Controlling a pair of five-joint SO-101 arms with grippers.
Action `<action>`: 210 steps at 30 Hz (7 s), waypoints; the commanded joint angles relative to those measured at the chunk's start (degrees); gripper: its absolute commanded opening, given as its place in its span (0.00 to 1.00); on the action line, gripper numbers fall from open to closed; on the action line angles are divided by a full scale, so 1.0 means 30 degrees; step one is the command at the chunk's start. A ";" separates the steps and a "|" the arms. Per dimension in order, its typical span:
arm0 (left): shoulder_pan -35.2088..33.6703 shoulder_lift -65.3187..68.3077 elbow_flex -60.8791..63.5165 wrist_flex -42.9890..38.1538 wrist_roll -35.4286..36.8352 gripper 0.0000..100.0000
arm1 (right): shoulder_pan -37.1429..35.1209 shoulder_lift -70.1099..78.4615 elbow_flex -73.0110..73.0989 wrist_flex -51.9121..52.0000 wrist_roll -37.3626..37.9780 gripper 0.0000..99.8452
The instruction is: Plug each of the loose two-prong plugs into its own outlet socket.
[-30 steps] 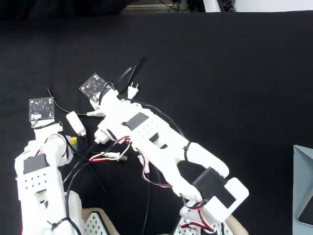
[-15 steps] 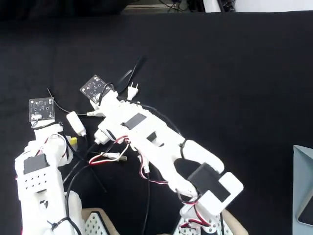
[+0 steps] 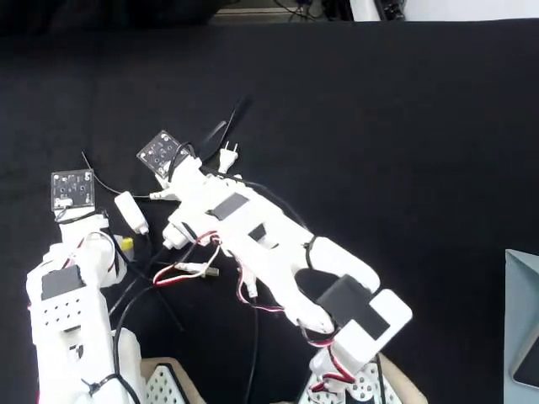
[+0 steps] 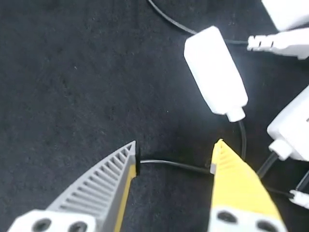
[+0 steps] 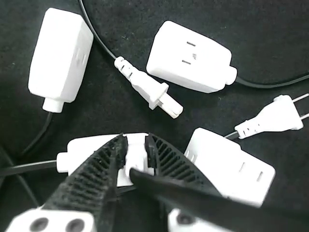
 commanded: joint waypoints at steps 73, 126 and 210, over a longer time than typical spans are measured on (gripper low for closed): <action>0.8718 1.6059 -1.3143 0.4132 0.0029 0.21 | 0.7590 -2.2227 1.2586 0.6388 -0.3018 0.01; 0.6842 1.9429 -2.0410 -0.2637 -0.1582 0.08 | 0.7560 -2.2227 1.2850 0.6388 -0.3018 0.01; -0.4908 0.7238 -1.4784 0.9758 -0.1817 0.22 | -0.2139 -1.6806 0.6198 1.0813 -0.0557 0.02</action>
